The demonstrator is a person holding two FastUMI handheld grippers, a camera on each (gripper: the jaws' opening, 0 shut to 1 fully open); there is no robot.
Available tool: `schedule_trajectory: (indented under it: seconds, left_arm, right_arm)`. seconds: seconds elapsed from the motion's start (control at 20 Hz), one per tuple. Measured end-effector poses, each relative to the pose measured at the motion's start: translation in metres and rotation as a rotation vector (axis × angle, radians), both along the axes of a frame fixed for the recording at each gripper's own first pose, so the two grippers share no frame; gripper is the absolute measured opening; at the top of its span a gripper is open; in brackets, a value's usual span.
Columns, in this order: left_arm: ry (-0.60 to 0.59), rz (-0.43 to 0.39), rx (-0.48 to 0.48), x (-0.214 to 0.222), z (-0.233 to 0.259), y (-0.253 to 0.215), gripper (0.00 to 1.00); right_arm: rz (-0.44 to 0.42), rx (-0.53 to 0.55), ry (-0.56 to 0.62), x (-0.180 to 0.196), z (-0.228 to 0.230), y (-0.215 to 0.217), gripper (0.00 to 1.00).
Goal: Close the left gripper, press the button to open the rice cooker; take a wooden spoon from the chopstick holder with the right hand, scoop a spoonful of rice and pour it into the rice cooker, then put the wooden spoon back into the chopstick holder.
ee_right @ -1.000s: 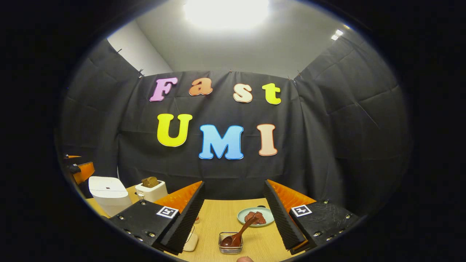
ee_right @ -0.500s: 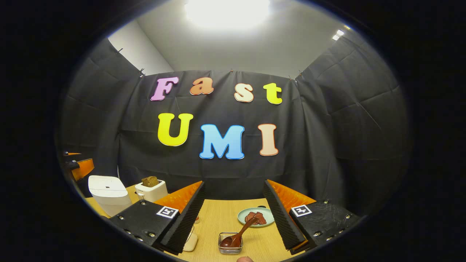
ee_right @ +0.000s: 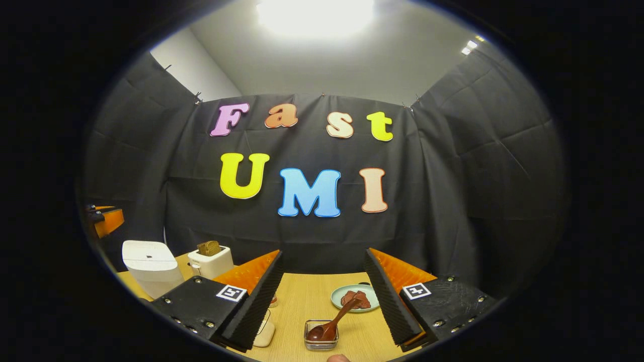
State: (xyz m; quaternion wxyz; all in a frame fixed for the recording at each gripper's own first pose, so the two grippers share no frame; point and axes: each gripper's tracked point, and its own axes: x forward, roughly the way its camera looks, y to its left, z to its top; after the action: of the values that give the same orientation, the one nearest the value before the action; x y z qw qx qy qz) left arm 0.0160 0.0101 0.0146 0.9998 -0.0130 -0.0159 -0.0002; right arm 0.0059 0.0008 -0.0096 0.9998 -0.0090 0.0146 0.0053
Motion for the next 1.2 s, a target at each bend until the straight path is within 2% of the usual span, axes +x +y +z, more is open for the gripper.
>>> schedule_trajectory:
  seconds: [0.05, 0.1, 0.15, 0.2, 0.25, 0.3, 0.65, 0.95, 1.2]
  left_arm:
    - [0.0, -0.008, -0.006, 0.001, -0.002, 0.004, 0.32]
    - [0.001, -0.017, -0.007, 0.003, -0.002, 0.004, 0.27]
    - [0.001, 0.004, 0.0, 0.006, -0.002, 0.01, 0.21]
    - [-0.009, 0.009, 0.003, 0.005, -0.002, 0.013, 0.2]
    - [-0.017, 0.031, 0.008, 0.012, -0.001, 0.021, 0.12]
    - [-0.024, 0.045, 0.006, 0.01, 0.003, 0.03, 0.1]
    - [0.053, 0.039, -0.017, 0.038, -0.026, 0.06, 0.09]
    - [0.103, 0.037, -0.06, 0.074, -0.049, 0.091, 0.09]
    - [0.171, 0.017, -0.094, 0.106, -0.083, 0.099, 0.09]
  right_arm:
    - [0.0, -0.004, 0.001, 0.0, 0.0, 0.001, 0.97]
    - [0.001, -0.007, 0.003, 0.001, -0.001, 0.002, 0.96]
    - [0.001, -0.006, 0.004, 0.001, -0.002, 0.003, 0.96]
    - [0.004, -0.005, 0.004, 0.002, -0.002, 0.005, 0.96]
    - [0.007, -0.005, 0.003, 0.002, -0.002, 0.007, 0.96]
    - [0.007, -0.008, 0.003, 0.002, -0.002, 0.009, 0.96]
    - [-0.01, -0.022, 0.021, -0.001, -0.009, 0.016, 0.97]
    - [-0.067, -0.037, 0.039, -0.009, -0.012, 0.011, 0.97]
    - [-0.114, -0.061, 0.055, -0.019, -0.015, 0.007, 0.97]
